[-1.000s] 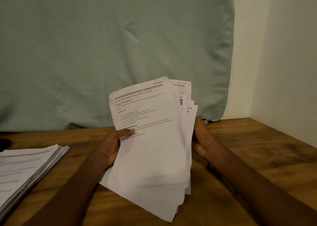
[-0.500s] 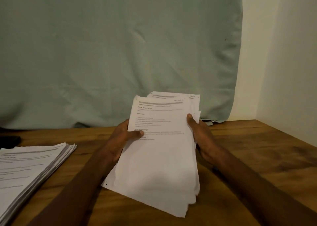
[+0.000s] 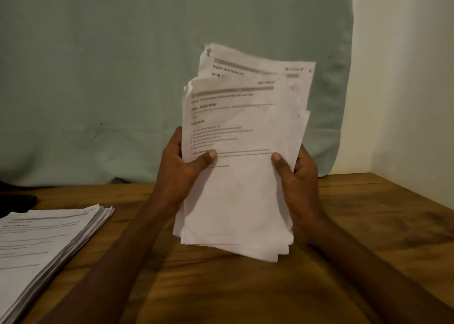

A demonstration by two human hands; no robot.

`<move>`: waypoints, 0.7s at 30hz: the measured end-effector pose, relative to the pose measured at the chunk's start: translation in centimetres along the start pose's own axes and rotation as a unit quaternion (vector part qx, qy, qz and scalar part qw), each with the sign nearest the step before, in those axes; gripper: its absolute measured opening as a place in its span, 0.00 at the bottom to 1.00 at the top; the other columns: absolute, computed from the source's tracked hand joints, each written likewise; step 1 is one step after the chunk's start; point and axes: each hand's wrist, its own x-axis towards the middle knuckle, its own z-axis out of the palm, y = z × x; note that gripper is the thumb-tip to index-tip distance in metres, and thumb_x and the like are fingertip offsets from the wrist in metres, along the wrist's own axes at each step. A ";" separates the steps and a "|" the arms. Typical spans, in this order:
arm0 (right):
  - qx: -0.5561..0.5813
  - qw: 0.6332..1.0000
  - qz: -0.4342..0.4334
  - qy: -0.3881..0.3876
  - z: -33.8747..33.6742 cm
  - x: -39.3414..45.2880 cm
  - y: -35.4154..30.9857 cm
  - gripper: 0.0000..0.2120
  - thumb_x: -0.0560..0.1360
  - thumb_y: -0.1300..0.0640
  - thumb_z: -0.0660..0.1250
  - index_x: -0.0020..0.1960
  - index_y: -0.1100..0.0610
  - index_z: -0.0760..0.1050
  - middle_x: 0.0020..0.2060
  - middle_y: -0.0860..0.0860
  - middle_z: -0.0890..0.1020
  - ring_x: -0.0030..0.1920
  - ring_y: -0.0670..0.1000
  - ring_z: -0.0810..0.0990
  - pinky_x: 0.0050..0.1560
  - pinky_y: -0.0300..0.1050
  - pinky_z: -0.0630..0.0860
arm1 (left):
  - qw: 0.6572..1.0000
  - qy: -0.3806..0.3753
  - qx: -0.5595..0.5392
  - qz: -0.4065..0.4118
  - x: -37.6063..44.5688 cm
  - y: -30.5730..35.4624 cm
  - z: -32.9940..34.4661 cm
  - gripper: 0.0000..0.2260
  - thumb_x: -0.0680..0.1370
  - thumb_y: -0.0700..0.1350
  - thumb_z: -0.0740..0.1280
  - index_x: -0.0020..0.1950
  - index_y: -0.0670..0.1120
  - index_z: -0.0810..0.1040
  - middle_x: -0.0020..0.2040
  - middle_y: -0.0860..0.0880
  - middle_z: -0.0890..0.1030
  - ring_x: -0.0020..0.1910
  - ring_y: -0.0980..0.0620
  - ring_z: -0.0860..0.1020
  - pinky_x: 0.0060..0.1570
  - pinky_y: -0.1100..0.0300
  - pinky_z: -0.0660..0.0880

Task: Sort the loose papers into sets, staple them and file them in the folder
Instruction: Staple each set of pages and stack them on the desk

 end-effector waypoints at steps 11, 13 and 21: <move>-0.026 0.999 -0.035 -0.007 0.0 0.9 -2.2 0.14 0.79 0.50 0.71 0.63 0.40 0.74 0.55 0.35 0.84 0.56 0.40 0.83 0.48 0.33 0.80 | 0.998 0.018 -0.047 -0.046 -0.9 -0.7 0.9 0.15 0.79 0.39 0.72 0.60 0.56 0.80 0.56 0.60 0.86 0.55 0.58 0.84 0.48 0.67 0.80; -0.023 0.998 0.034 -0.042 -0.4 1.0 -1.3 0.16 0.73 0.46 0.74 0.59 0.40 0.77 0.51 0.34 0.85 0.52 0.38 0.84 0.43 0.31 0.80 | 0.994 0.000 -0.056 -0.094 -1.2 -1.9 0.2 0.14 0.78 0.41 0.73 0.61 0.54 0.81 0.56 0.58 0.86 0.54 0.58 0.85 0.45 0.66 0.81; 0.000 0.977 0.192 -0.098 -1.2 0.4 2.5 0.18 0.65 0.44 0.78 0.54 0.42 0.80 0.47 0.35 0.86 0.47 0.37 0.85 0.40 0.30 0.79 | 0.958 -0.051 -0.095 -0.267 -3.2 -6.6 -0.8 0.22 0.76 0.40 0.74 0.69 0.49 0.77 0.60 0.49 0.86 0.58 0.44 0.84 0.55 0.42 0.83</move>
